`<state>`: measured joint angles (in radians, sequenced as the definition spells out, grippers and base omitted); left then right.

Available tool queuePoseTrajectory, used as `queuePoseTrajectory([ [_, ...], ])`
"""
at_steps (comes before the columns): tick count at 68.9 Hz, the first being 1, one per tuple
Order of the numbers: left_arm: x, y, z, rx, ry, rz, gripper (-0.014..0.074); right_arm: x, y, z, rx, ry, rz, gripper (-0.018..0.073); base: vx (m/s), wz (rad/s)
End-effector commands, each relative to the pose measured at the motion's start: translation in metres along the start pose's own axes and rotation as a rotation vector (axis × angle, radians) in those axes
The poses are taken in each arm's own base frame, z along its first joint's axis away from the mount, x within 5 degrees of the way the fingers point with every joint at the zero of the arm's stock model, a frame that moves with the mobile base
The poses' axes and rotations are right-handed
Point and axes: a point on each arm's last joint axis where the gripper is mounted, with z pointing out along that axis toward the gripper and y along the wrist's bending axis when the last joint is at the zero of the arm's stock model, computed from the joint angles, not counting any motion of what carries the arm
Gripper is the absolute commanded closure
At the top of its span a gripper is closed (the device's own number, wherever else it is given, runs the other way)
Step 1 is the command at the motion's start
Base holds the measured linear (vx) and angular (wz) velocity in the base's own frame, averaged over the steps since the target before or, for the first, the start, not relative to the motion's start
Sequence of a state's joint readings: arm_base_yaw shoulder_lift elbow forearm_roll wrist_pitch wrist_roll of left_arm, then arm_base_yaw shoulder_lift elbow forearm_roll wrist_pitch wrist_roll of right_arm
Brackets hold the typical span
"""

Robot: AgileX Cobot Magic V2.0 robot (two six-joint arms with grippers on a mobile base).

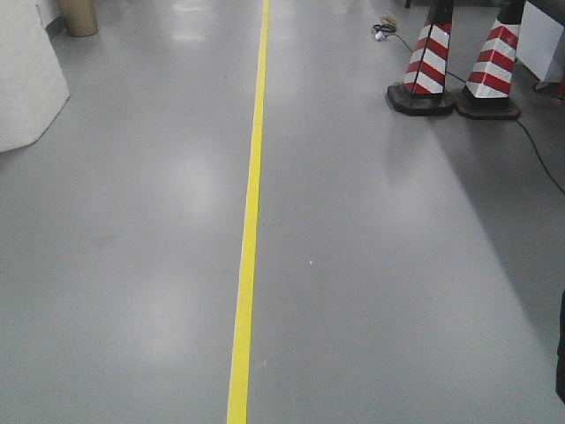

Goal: Move and align brake pads A on conveyor
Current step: 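Drive the base along the yellow floor line past the cones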

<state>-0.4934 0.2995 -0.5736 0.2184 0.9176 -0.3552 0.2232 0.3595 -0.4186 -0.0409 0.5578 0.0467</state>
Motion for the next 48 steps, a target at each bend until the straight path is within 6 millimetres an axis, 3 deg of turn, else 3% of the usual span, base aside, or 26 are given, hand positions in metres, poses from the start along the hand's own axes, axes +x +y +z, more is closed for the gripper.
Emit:
queuePoseTrajectory([
  [1, -0.0151, -0.0028, -0.0050, 0.027, -0.104, 0.007, 0.0602, -0.0176, 0.0000, -0.0045, 0.001, -0.118, -0.005, 0.0564, 0.74, -0.03],
  [48, -0.0151, -0.0027, -0.0050, 0.026, -0.105, 0.008, 0.0602, -0.0176, 0.0000, -0.0045, 0.001, -0.118, -0.005, 0.0564, 0.76, -0.04],
])
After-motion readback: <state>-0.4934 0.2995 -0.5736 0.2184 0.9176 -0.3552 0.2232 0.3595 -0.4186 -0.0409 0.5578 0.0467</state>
